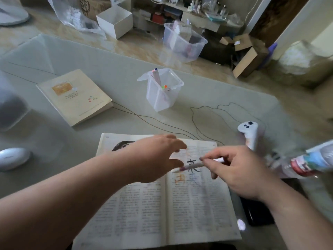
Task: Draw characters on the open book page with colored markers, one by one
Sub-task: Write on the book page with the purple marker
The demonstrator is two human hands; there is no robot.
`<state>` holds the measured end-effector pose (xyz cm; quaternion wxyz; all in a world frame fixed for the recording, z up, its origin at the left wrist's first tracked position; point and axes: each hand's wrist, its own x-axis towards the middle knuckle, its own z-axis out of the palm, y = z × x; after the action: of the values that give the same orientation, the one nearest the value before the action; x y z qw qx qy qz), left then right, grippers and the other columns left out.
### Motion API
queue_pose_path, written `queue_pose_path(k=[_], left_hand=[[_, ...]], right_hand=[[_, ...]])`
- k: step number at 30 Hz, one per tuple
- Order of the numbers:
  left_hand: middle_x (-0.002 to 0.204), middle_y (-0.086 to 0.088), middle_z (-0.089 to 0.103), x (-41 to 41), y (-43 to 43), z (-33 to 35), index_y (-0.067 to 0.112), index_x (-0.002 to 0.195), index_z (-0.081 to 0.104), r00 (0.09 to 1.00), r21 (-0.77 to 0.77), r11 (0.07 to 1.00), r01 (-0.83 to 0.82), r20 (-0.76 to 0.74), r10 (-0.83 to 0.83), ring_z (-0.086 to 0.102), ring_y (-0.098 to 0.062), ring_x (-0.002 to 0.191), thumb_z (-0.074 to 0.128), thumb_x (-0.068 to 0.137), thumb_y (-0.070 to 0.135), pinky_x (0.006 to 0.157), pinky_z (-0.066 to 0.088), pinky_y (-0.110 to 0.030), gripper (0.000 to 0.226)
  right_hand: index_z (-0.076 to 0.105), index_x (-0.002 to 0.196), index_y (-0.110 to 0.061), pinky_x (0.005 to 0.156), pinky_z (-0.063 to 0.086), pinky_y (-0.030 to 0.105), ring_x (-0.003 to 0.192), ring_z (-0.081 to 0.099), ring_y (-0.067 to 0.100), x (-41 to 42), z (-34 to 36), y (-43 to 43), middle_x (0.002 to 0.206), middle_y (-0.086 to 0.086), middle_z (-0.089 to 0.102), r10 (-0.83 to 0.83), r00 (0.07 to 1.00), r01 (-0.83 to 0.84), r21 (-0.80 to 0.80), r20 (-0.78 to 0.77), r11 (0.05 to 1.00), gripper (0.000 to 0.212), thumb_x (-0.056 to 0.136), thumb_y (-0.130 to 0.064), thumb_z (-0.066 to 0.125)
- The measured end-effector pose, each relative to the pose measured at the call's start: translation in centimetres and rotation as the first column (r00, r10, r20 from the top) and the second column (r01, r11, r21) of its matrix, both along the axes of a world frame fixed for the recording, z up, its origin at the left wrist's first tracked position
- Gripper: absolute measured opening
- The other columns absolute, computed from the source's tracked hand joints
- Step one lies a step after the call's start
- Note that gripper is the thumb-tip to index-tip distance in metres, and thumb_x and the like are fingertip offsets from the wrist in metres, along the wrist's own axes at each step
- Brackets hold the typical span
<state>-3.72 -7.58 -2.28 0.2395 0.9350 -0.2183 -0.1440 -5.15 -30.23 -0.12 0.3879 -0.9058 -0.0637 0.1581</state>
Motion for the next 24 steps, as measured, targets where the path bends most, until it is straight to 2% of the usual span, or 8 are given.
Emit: queue_pose_path(k=[2, 5, 8, 13, 18, 20, 22, 24], left_hand=[[0.099, 0.013, 0.07, -0.5, -1.0, 0.1, 0.032, 0.105, 0.069, 0.991, -0.02, 1.0, 0.023, -0.131, -0.025, 0.062, -0.003, 0.079, 0.052, 0.097, 0.043, 0.065, 0.046, -0.012, 0.022], [0.082, 0.007, 0.072, -1.1, -2.4, 0.2, 0.026, 0.094, 0.073, 0.946, -0.247, 0.969, -0.018, -0.319, -0.064, 0.064, -0.008, 0.07, 0.051, 0.097, 0.04, 0.071, 0.055, -0.026, 0.027], [0.069, 0.008, 0.065, -1.2, -3.6, 0.7, 0.027, 0.095, 0.073, 0.906, -0.409, 0.902, -0.135, -0.42, -0.055, 0.059, -0.007, 0.06, 0.053, 0.096, 0.043, 0.063, 0.053, -0.025, 0.026], [0.057, 0.016, 0.058, -1.0, -5.5, 0.7, 0.043, 0.08, 0.069, 0.972, -0.346, 0.929, -0.132, -0.228, 0.053, 0.051, 0.0, 0.051, 0.056, 0.093, 0.047, 0.053, 0.04, -0.013, 0.019], [0.061, 0.013, 0.059, -1.1, -7.4, 0.1, 0.035, 0.072, 0.064, 0.982, -0.342, 0.939, -0.037, -0.186, -0.029, 0.051, -0.004, 0.053, 0.048, 0.093, 0.048, 0.056, 0.046, -0.023, 0.029], [0.066, 0.016, 0.061, -0.8, -6.9, -0.3, 0.03, 0.072, 0.062, 0.988, -0.239, 0.971, 0.015, -0.144, -0.05, 0.054, -0.004, 0.059, 0.046, 0.091, 0.05, 0.057, 0.044, -0.02, 0.032], [0.069, 0.018, 0.063, -0.2, -5.7, -0.9, 0.027, 0.073, 0.062, 0.99, -0.119, 0.992, 0.042, -0.127, -0.057, 0.057, -0.002, 0.066, 0.048, 0.092, 0.048, 0.061, 0.043, -0.016, 0.031], [0.071, 0.019, 0.064, 0.2, -4.3, -1.8, 0.027, 0.074, 0.063, 0.994, -0.045, 0.999, -0.002, -0.107, -0.003, 0.057, 0.0, 0.073, 0.049, 0.094, 0.046, 0.065, 0.042, -0.012, 0.031]], right_hand=[[0.076, 0.075, -0.015, 0.049, 0.043, 0.026, 0.048, 0.052, 0.019, -1.5, -0.1, -1.2, 0.055, 0.006, 0.064, -0.141, 0.988, 0.153, 0.316, -0.058, 0.937, 0.01, 0.086, -0.014, 0.073], [0.074, 0.072, -0.009, 0.044, 0.038, 0.024, 0.045, 0.042, 0.02, -2.5, -0.3, -2.3, 0.052, 0.012, 0.054, -0.271, 0.943, 0.331, 0.612, -0.192, 0.718, 0.008, 0.075, -0.016, 0.072], [0.07, 0.074, -0.005, 0.043, 0.036, 0.024, 0.046, 0.042, 0.017, -2.2, -0.7, -3.6, 0.052, 0.01, 0.053, -0.358, 0.916, 0.38, 0.677, -0.181, 0.63, 0.009, 0.075, -0.013, 0.074], [0.072, 0.075, -0.008, 0.045, 0.037, 0.024, 0.049, 0.045, 0.016, -2.4, -1.5, -3.8, 0.057, 0.009, 0.056, -0.282, 0.925, 0.364, 0.805, -0.254, 0.468, 0.008, 0.082, -0.009, 0.072], [0.075, 0.077, -0.009, 0.045, 0.04, 0.019, 0.052, 0.051, 0.019, -2.8, -2.5, -3.0, 0.065, 0.011, 0.065, -0.226, 0.957, 0.288, 0.693, -0.181, 0.661, 0.025, 0.086, -0.029, 0.064], [0.07, 0.074, -0.005, 0.041, 0.037, 0.02, 0.05, 0.051, 0.014, -1.6, -2.7, -4.1, 0.061, 0.008, 0.063, -0.32, 0.917, 0.383, 0.747, -0.237, 0.544, 0.026, 0.09, -0.024, 0.062], [0.062, 0.071, -0.005, 0.037, 0.033, 0.02, 0.044, 0.047, 0.009, 0.5, -2.3, -7.4, 0.052, 0.002, 0.058, -0.534, 0.779, 0.534, 0.794, -0.328, 0.29, 0.028, 0.097, -0.017, 0.058], [0.061, 0.069, -0.008, 0.04, 0.04, 0.022, 0.042, 0.048, 0.009, 2.0, -2.6, -10.9, 0.049, -0.001, 0.056, -0.672, 0.71, 0.553, 0.757, -0.211, 0.347, 0.031, 0.098, -0.015, 0.057]])
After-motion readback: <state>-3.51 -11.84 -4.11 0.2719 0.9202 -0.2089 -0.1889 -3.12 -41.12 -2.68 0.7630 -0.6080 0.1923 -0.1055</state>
